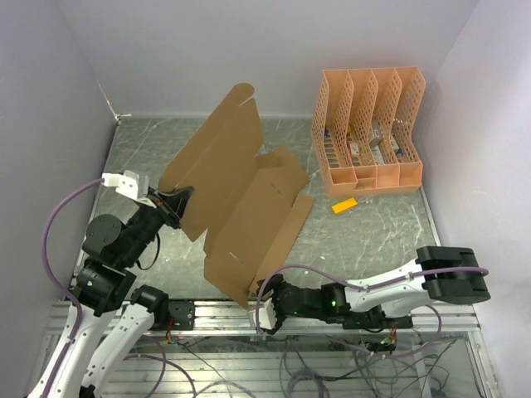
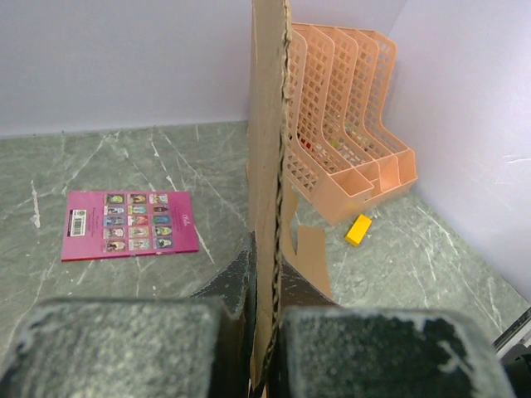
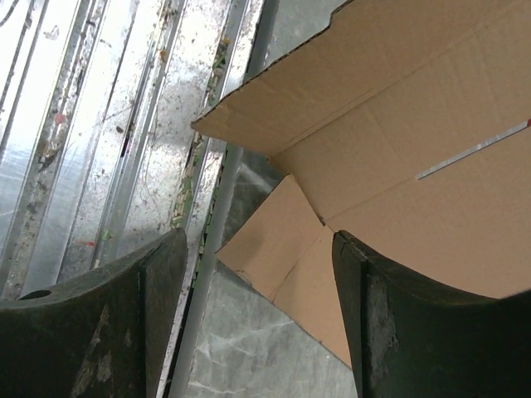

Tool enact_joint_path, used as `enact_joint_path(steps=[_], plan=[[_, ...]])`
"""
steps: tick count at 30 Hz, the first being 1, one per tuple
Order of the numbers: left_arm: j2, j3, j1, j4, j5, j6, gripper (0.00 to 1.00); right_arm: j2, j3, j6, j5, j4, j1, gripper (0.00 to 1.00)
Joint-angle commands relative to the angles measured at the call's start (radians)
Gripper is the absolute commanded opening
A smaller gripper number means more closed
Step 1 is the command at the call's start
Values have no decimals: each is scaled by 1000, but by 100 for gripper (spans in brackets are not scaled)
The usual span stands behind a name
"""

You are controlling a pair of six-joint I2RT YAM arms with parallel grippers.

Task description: Fold the paper box

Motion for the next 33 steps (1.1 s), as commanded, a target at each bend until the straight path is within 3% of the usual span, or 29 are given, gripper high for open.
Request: enact_joint_path(steps=[1,9,20,24,26,30,33], plan=[[-27,23,-8,45,16,-22,7,30,-24,0,23,65,-2,69],[-44,18,-8,41,26,-40,7,80,-11,-8,48,78,-48,66],[-54,18,-8,27,31,-21,7,90,77,-4,84,-9,-99,44],[-58,20,-8,14,28,-15,7,66,100,5,104,-61,-99,42],[-59,21,-8,11,27,-12,7,54,125,16,93,-103,-99,51],[-60,17,-8,26,31,6,7,22,264,-5,-104,-360,-103,76],[-52,13,-8,38,43,33,7,-46,391,-134,-356,-608,-174,79]])
